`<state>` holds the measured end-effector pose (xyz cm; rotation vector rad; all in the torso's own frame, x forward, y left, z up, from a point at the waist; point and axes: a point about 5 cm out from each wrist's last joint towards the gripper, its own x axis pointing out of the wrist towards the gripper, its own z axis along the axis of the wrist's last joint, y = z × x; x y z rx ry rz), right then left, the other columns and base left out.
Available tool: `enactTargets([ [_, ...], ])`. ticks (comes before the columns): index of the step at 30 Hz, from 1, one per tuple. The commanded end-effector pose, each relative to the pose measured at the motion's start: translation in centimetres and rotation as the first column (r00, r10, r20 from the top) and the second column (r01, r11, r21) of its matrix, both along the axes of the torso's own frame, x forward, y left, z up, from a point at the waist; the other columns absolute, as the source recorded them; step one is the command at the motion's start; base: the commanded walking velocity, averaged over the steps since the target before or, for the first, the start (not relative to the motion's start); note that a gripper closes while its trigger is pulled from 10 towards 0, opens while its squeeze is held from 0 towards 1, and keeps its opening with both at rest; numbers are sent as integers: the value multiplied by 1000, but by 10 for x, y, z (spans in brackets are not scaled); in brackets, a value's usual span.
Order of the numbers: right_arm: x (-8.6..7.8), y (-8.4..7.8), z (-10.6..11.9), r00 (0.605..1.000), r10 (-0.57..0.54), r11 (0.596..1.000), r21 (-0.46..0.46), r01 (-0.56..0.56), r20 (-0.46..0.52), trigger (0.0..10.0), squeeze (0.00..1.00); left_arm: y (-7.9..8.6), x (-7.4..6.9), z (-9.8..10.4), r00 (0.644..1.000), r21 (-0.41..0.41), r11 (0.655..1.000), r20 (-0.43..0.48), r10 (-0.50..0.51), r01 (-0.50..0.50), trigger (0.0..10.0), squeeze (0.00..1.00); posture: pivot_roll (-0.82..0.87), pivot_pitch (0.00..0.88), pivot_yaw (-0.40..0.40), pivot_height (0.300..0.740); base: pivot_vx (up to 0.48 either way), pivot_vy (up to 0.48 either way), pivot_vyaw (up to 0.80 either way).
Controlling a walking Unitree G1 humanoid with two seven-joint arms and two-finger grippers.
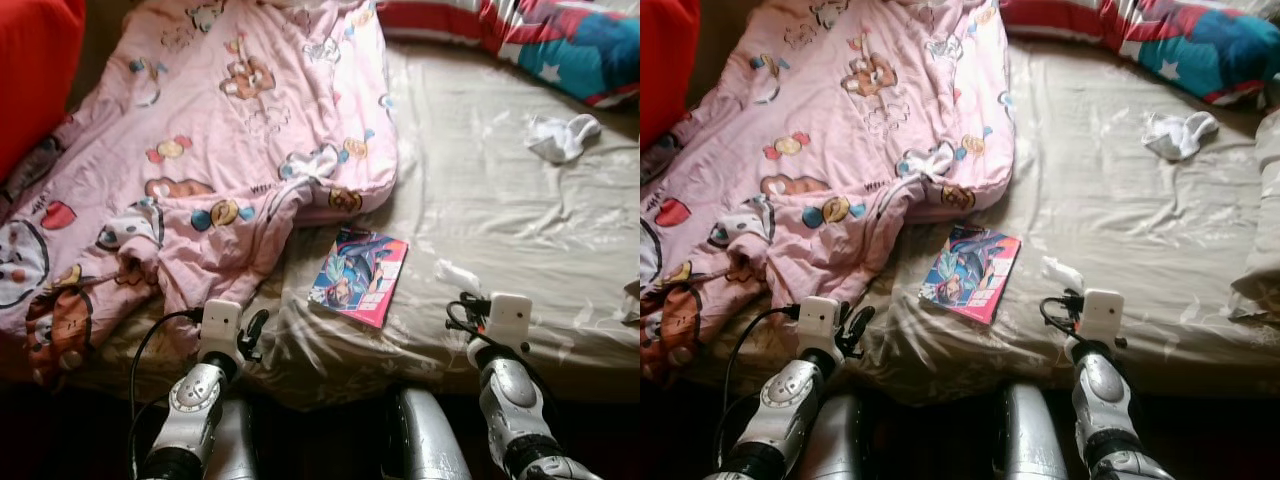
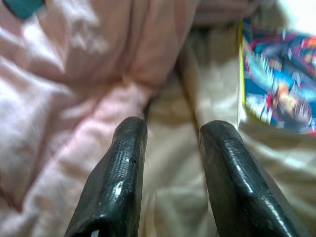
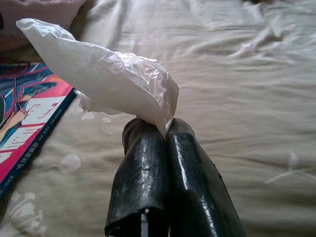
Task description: Clean up the room
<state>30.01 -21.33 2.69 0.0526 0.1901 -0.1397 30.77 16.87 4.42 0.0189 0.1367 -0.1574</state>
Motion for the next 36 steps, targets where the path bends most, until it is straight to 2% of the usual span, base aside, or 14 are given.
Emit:
enactTargets([
  [1, -4, 1, -4, 1000, 3, 1000, 1, -3, -11, 10000, 0, 6, -2, -4, 1000, 11, 1000, -18, 16, -16, 10000, 0, -3, 58, 6, 580, 0, 0, 0],
  [4, 0, 4, 0, 1000, -14, 1000, 23, 14, 14, 10000, 0, 18, 2, -3, 998, 8, 998, -27, 62, -62, 10000, 0, -13, 1, 13, 580, 0, 0, 0],
  [13, 3, 8, -2, 1000, 21, 1000, 21, -21, -20, 10000, 0, 35, -3, -9, 990, 6, 991, -51, 135, -135, 10000, 0, -4, 0, 12, 580, 0, 0, 0],
  [17, 0, 6, -6, 998, 25, 999, 25, -24, -49, 10000, 0, 36, -2, -10, 987, 1, 989, -57, 148, -149, 10000, 0, -4, 0, 7, 580, 0, 0, 0],
  [22, -6, 4, -14, 995, 23, 999, 26, -21, -92, 10000, 0, 34, 0, -10, 985, -17, 987, -68, 160, -161, 10000, 0, -10, 0, 3, 580, 0, 0, 0],
  [27, -19, -2, -28, 985, 0, 999, 36, 6, -170, 10000, 0, 29, -1, -17, 981, -27, 986, -107, 160, -163, 10000, 0, -14, 0, 2, 580, 0, 0, 0],
  [30, -26, -5, -34, 980, -18, 997, 68, 32, -199, 10000, 0, 28, -3, -20, 979, -24, 986, -132, 158, -163, 10000, 0, -12, 0, 1, 580, 0, 0, 0],
  [36, -43, -8, -52, 949, -42, 992, 101, 77, -312, 10000, 0, 26, -15, -39, 961, 3, 993, -248, 119, -122, 10000, 0, 7, 0, -7, 609, 0, 0, 0],
])
